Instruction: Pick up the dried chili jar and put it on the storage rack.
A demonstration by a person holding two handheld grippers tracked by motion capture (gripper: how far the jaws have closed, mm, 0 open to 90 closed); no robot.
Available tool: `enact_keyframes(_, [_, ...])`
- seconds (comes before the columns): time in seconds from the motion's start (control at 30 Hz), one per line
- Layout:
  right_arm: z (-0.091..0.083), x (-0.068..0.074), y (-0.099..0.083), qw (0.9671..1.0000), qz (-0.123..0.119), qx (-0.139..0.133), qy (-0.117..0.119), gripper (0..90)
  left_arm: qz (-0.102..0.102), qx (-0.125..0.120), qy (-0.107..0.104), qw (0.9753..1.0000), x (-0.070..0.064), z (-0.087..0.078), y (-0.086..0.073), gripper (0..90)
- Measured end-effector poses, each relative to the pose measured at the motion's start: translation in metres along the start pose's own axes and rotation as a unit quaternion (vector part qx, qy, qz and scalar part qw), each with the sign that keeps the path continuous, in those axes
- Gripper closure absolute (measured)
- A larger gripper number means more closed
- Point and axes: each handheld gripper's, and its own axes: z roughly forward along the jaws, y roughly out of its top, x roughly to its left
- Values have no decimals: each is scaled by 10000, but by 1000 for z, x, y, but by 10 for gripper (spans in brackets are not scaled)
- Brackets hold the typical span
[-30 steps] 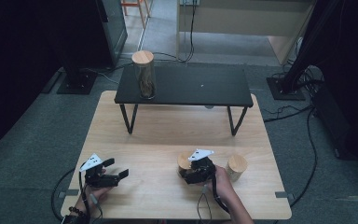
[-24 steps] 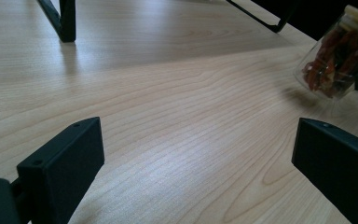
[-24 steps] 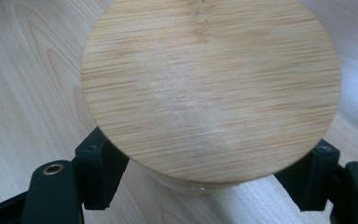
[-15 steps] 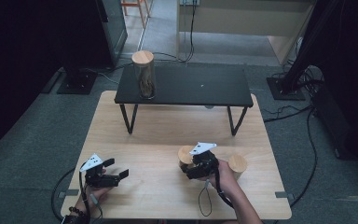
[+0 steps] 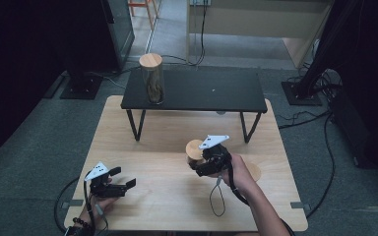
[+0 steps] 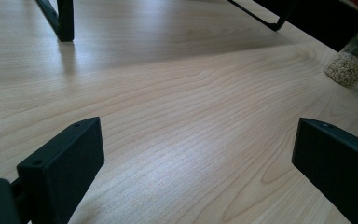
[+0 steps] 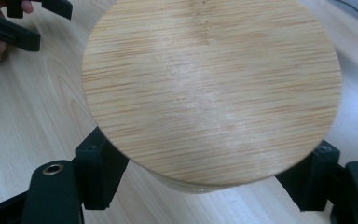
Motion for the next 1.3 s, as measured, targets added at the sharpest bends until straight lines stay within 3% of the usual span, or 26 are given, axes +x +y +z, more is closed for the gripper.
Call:
enact_keyframes(0.37, [-17, -11, 33, 9999, -47, -84, 45, 257, 48, 42, 14, 10000, -1, 1, 1, 22])
enact_keyframes(0.87, [-42, -35, 84, 9996, -164, -126, -185, 257, 21, 86, -57, 9999, 2, 2, 3, 22])
enact_keyframes(1.3, [-42, -60, 116, 9998, -129, -70, -167, 257, 41, 144, -86, 9999, 3, 3, 5, 22])
